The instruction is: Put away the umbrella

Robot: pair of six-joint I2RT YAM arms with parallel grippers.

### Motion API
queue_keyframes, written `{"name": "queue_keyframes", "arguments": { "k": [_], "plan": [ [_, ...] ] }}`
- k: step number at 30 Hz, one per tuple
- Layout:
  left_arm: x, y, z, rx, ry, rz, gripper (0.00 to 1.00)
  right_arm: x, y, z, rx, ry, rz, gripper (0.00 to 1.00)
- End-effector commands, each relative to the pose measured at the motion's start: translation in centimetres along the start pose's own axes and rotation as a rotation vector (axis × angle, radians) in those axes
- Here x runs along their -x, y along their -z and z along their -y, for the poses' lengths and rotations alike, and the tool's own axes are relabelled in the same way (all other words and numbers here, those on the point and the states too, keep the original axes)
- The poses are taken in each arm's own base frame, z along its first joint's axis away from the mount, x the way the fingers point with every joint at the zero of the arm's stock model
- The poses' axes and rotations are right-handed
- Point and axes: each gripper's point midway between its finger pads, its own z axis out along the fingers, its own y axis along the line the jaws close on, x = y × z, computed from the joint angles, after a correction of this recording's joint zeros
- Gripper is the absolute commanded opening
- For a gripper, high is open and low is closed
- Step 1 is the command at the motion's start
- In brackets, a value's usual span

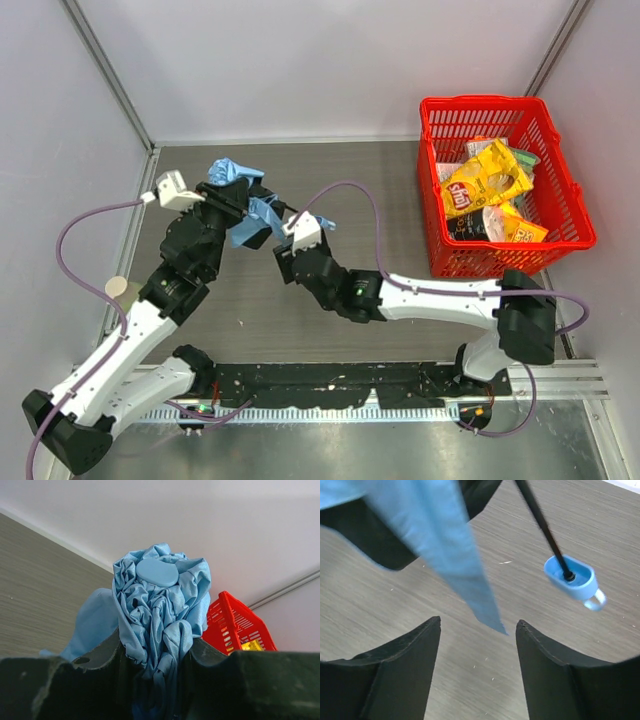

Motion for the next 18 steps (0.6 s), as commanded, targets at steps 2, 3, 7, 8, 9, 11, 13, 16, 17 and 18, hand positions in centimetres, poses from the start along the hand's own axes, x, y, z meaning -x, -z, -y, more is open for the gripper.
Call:
{"name": "queue_keyframes", "arguments": {
  "k": [2,3,7,8,9,11,13,16,17,18],
  "plan": [
    [4.3,1.0,2.8,-0.078,0.067,0.104,0.00,3.8,-0.5,-0.4,0.194,-0.009,0.101,0.47],
    [4.3,1.1,2.9,-0.085,0.076,0.102,0.00,4.2,0.1,-0.9,0.258,0.007,0.116,0.46],
    [4.2,1.3,3.8,-0.125,0.124,0.092,0.00,3.5,2.5,-3.5,0.604,-0.033,0.155,0.24],
    [4.3,1.3,3.9,-0.130,0.147,0.092,0.00,3.0,3.3,-4.0,0.681,-0.036,0.162,0.20],
    [4.3,1.4,4.1,-0.142,0.166,0.091,0.00,3.5,3.7,-3.8,0.699,-0.048,0.178,0.10],
    [4.2,1.4,4.6,-0.160,0.195,0.081,0.00,3.4,4.5,-3.7,0.741,-0.064,0.193,0.01],
    [4.0,1.4,5.0,-0.171,0.214,0.062,0.00,4.1,4.9,-3.3,0.754,-0.087,0.204,0.04],
    [3.7,1.4,5.3,-0.168,0.229,0.038,0.00,4.0,4.9,-1.7,0.701,-0.115,0.167,0.44],
    [3.5,1.4,5.5,-0.178,0.235,0.027,0.00,4.4,5.5,-0.8,0.692,-0.128,0.176,0.55],
    [3.4,1.5,5.8,-0.189,0.240,0.016,0.00,4.6,5.7,0.0,0.698,-0.136,0.177,0.59]
  ]
}}
